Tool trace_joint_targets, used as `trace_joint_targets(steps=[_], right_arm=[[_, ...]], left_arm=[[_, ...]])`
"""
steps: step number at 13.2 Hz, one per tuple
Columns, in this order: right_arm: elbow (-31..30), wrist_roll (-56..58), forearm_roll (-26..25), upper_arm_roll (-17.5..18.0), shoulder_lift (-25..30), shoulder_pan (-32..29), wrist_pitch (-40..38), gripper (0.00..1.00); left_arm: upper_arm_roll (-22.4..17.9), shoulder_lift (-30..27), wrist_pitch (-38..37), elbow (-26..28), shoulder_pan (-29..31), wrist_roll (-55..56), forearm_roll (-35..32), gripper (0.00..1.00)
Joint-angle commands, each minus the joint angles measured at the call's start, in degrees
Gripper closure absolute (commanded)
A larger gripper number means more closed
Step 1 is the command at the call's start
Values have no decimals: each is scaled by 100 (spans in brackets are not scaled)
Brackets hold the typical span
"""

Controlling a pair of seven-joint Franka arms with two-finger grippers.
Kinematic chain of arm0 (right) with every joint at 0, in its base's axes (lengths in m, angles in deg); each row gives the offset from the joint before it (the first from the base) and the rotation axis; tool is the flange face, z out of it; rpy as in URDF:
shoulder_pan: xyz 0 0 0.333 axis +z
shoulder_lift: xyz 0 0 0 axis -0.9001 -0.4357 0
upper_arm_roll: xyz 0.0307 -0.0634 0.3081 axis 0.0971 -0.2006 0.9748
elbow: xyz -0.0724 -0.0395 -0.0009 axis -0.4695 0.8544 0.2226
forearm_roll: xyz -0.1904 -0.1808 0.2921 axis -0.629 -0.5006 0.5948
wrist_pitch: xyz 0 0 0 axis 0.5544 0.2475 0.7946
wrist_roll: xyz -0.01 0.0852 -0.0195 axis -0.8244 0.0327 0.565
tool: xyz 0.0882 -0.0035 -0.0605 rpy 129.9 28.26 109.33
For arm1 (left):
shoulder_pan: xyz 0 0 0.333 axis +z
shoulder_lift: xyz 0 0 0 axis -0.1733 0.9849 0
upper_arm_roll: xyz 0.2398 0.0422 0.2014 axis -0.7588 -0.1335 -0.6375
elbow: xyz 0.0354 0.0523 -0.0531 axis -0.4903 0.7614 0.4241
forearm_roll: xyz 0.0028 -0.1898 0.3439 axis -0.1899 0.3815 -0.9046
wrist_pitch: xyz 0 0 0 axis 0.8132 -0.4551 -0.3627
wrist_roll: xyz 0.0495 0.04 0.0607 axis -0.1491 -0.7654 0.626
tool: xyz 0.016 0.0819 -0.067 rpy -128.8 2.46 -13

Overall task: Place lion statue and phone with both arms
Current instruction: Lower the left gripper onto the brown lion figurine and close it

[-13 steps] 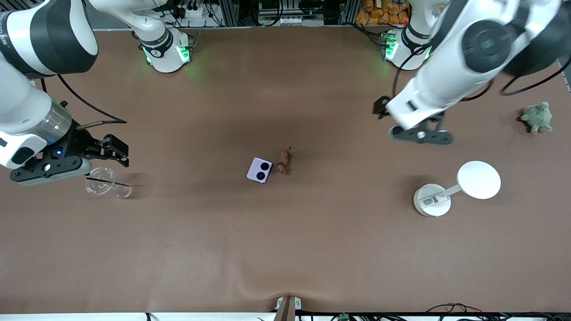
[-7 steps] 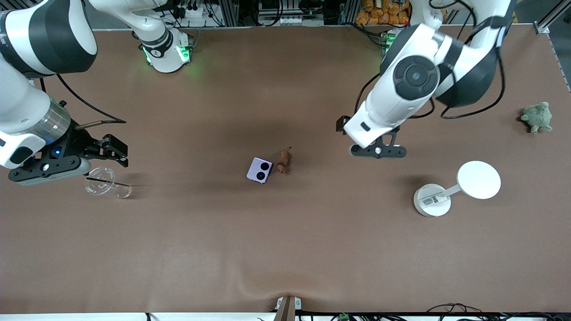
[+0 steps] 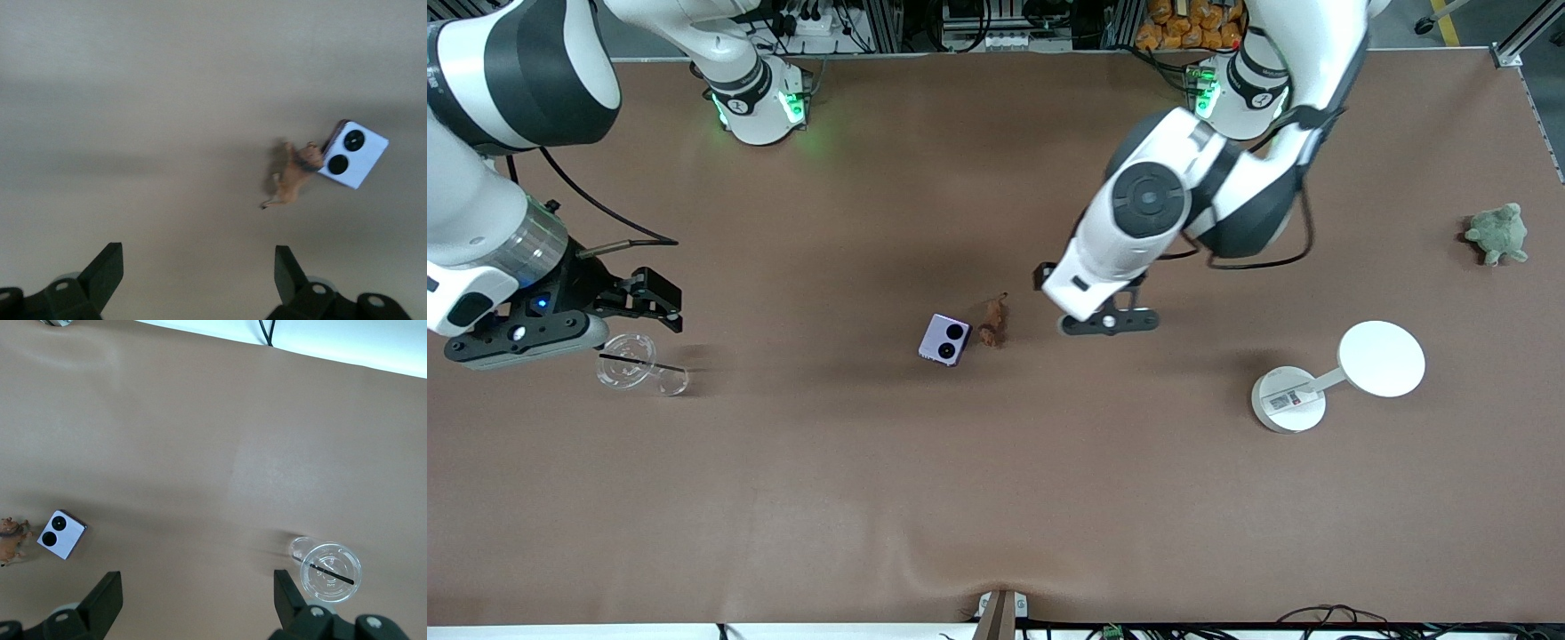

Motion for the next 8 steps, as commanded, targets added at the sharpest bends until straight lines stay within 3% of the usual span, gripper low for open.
trace_joint_targets(steps=[1, 4, 6, 8], right_arm=[[133, -40, -12, -11, -58, 27, -68, 0], [133, -31, -12, -11, -58, 27, -68, 0], [142, -40, -12, -11, -58, 27, -68, 0], [133, -40, -12, -11, -58, 36, -68, 0]], left_arm=[[-34, 411, 781, -121, -316, 325, -58, 0], [-69, 982, 1653, -226, -765, 360, -856, 0], [-78, 1299, 1855, -419, -1028, 360, -963, 0], [-139, 1511, 2224, -412, -1160, 308, -1208, 7]])
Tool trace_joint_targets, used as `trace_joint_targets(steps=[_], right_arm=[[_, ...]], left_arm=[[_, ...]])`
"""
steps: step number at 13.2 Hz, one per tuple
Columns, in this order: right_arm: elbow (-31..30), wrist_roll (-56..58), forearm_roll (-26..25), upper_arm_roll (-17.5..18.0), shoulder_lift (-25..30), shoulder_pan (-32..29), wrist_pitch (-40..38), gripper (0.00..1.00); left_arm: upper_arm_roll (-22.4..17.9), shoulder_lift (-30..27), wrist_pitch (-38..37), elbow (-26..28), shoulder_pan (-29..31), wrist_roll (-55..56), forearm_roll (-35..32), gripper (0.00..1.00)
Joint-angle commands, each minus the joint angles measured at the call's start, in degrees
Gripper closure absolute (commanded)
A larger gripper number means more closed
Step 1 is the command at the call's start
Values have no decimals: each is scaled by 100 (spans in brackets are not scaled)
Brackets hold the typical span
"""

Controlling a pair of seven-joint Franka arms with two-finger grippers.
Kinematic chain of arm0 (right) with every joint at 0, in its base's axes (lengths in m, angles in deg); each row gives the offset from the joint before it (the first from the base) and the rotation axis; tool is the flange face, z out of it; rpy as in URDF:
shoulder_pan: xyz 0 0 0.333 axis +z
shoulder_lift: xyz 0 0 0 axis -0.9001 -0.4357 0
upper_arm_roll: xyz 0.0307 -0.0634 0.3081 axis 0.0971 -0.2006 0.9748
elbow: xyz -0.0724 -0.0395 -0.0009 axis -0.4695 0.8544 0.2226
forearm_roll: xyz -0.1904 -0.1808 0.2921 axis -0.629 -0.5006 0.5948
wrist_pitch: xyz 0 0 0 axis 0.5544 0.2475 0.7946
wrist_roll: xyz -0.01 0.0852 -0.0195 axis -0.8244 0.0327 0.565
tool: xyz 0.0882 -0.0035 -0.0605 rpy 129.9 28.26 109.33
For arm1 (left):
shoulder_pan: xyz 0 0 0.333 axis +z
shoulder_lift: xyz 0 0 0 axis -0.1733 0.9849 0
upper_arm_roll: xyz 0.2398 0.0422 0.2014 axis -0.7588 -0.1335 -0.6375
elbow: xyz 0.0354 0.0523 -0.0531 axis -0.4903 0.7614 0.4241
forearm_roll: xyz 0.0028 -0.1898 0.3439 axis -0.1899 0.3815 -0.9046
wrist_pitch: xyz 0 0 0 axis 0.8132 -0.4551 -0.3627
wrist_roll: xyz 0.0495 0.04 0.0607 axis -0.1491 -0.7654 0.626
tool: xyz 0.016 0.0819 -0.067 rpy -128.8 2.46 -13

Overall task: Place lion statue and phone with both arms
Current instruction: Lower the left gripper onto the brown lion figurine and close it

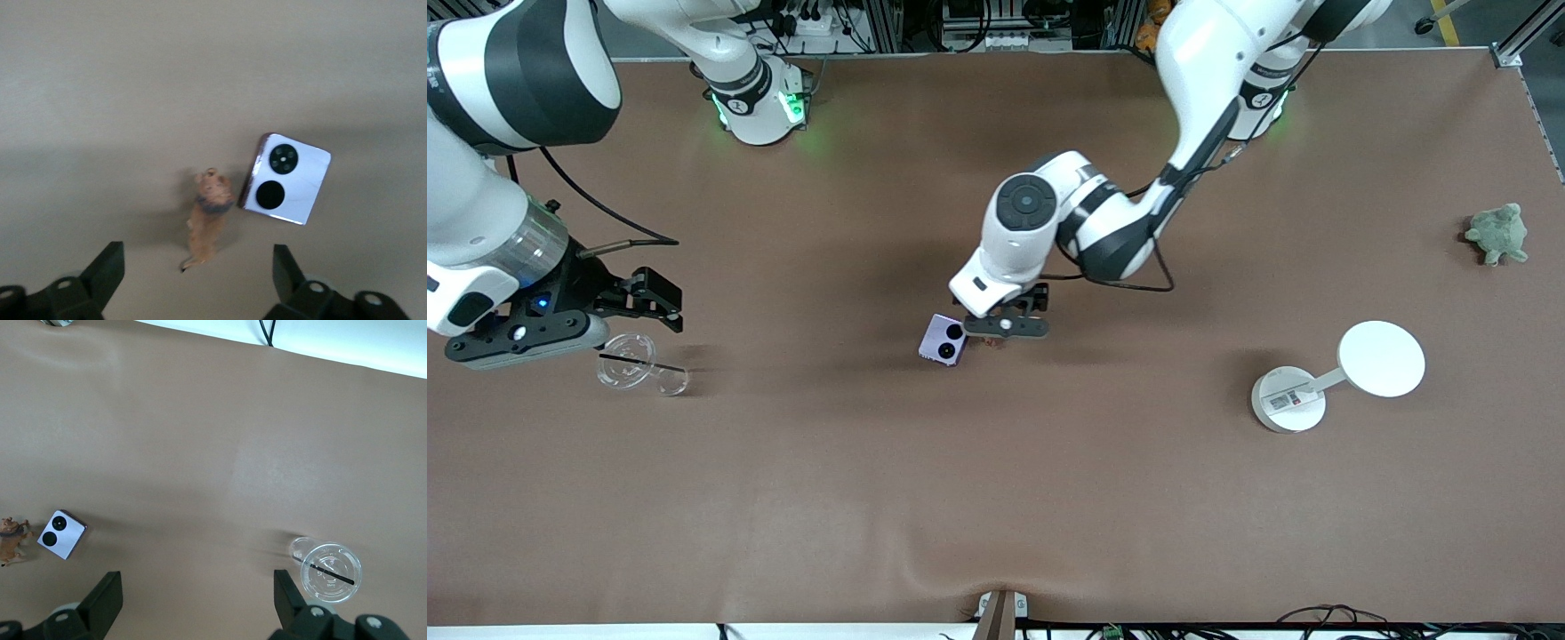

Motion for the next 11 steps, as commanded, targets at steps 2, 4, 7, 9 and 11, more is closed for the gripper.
trace_joint_targets(steps=[2, 4, 7, 9, 11], right_arm=[[131, -32, -3, -6, -58, 79, -112, 0], [131, -40, -56, -14, -136, 254, -190, 0], [131, -40, 22, -14, -242, 317, -217, 0], [140, -40, 189, -14, -260, 308, -375, 0], [140, -40, 330, -14, -286, 326, -411, 0]], left_arm=[[-109, 481, 374, -218, -168, -49, -781, 8], [-109, 683, 611, -226, -177, -49, -915, 10], [-109, 816, 665, -218, -194, -58, -924, 30], [-109, 816, 665, -209, -194, -49, -942, 69], [-118, 781, 648, -218, -186, -84, -1046, 100]])
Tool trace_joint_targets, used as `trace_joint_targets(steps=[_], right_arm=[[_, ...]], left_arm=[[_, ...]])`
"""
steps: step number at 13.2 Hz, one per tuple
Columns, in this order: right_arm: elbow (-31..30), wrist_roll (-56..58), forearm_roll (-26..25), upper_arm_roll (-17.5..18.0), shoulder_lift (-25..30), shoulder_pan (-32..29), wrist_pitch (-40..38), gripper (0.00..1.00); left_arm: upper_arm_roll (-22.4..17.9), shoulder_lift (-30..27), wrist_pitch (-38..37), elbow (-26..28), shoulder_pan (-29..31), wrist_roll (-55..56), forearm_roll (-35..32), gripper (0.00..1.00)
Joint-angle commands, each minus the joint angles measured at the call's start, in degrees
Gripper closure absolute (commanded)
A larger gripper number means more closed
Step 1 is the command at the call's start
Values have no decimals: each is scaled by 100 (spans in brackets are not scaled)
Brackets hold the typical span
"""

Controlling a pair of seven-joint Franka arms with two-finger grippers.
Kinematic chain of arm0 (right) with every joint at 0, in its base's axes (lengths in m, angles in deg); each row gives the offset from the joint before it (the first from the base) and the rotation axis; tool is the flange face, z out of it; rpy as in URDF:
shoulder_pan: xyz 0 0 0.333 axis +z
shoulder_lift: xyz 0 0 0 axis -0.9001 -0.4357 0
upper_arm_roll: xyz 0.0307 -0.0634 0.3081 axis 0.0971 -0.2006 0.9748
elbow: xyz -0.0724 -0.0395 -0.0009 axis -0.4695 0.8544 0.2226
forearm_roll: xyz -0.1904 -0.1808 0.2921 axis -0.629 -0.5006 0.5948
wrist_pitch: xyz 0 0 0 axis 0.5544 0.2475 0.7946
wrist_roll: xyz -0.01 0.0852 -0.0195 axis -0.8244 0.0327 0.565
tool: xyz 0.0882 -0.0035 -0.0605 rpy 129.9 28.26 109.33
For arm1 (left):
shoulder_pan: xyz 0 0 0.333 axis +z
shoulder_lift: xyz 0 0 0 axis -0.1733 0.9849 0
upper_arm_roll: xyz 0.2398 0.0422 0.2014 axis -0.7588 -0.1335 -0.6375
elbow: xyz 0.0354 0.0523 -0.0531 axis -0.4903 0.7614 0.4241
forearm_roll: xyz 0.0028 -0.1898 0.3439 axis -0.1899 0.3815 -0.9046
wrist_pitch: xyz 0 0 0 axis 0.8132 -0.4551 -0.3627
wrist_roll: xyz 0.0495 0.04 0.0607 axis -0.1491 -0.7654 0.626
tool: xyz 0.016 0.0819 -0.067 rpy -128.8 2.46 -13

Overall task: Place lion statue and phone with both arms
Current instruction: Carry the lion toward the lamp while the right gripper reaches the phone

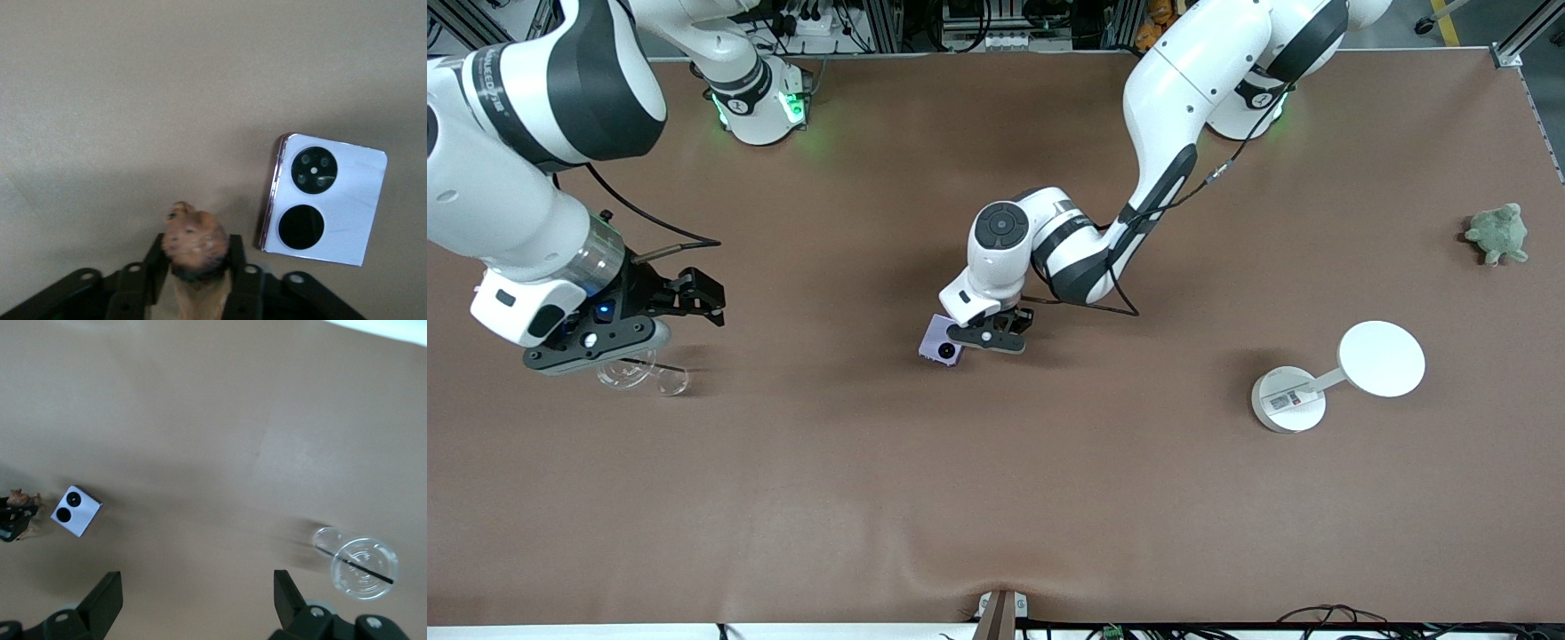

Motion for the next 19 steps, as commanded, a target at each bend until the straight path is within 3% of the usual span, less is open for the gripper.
trace_joint_targets(steps=[1, 4, 7, 11, 15, 19], right_arm=[[140, -41, 160, -26, -101, 48, -139, 0], [131, -50, 142, -26, -399, 337, -113, 0], [210, -172, 116, -26, -865, 741, -69, 0], [262, -1794, 169, -26, -1251, 1083, 96, 0], [351, -3467, 151, -26, -1761, 1419, 449, 0], [412, -3993, 510, -26, -2227, 1445, 967, 0]], left_arm=[[-47, -24, -22, -114, -44, -42, -362, 100], [-47, -374, -512, -114, 148, -51, -425, 100], [40, -1042, -1382, -52, 719, -95, -346, 100], [285, -1544, -1534, 290, 1710, -848, -48, 100], [945, -1633, -1526, 747, 3257, -1921, 14, 100], [963, -1424, -1359, 1037, 3928, -2433, -56, 100]])
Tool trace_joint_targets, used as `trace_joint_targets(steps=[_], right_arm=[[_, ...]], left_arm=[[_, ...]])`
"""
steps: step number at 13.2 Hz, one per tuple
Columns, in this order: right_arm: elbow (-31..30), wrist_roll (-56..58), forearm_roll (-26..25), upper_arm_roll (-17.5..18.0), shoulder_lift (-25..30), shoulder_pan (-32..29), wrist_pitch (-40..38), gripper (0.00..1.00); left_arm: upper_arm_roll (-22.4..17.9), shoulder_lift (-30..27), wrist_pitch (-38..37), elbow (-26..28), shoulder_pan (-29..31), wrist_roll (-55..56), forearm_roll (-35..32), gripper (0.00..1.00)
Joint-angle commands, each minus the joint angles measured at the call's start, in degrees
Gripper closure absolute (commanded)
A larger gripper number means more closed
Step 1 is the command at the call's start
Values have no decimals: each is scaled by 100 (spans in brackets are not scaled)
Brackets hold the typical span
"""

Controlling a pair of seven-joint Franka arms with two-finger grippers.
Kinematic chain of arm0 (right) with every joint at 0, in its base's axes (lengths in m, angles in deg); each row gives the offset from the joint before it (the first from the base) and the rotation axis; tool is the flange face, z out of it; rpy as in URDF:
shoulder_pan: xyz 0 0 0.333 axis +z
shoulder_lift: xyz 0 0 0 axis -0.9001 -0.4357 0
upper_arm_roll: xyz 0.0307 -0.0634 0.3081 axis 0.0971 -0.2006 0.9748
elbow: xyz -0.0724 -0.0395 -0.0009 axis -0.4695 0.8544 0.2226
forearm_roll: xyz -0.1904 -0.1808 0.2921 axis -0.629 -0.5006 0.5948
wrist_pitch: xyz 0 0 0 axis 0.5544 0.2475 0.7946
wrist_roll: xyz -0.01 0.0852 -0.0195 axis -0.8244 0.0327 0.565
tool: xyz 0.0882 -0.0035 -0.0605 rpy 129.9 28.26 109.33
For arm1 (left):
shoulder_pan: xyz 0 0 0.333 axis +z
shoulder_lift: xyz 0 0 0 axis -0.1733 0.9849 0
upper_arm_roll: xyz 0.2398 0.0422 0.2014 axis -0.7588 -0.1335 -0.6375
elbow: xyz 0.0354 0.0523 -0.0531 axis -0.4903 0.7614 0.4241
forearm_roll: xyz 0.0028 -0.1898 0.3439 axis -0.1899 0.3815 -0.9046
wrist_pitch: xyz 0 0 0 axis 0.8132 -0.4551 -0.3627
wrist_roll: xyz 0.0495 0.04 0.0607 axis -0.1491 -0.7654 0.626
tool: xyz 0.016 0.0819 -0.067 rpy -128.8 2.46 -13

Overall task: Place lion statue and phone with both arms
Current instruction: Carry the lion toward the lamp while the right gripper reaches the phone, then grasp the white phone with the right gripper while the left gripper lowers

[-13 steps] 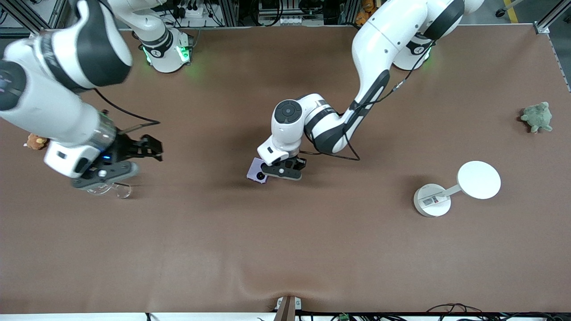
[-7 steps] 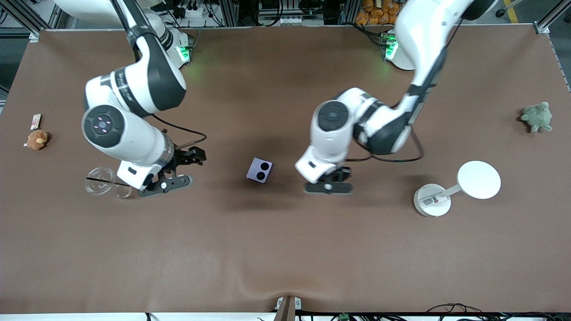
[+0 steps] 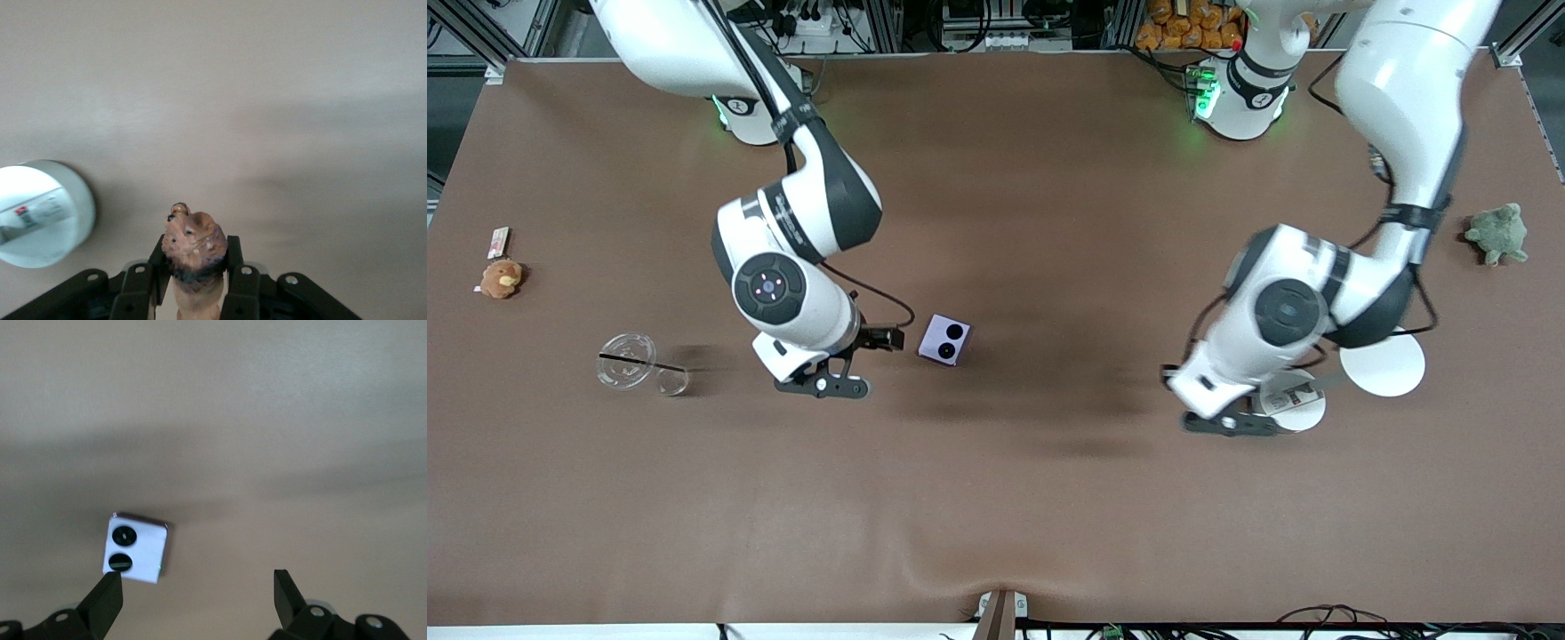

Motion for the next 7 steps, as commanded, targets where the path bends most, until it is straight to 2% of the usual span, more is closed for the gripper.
trace_joint_targets(steps=[1, 4, 7], right_arm=[[281, -745, 324, -7, -404, 94, 158, 0], [238, -871, 289, -15, -607, 411, 571, 0], [115, -854, 316, -15, -765, 464, 607, 0]], left_arm=[[71, 82, 268, 253, 163, -105, -28, 100], [71, 293, 575, 280, 444, -351, -327, 100], [71, 522, 1094, 350, 541, -430, -353, 100]])
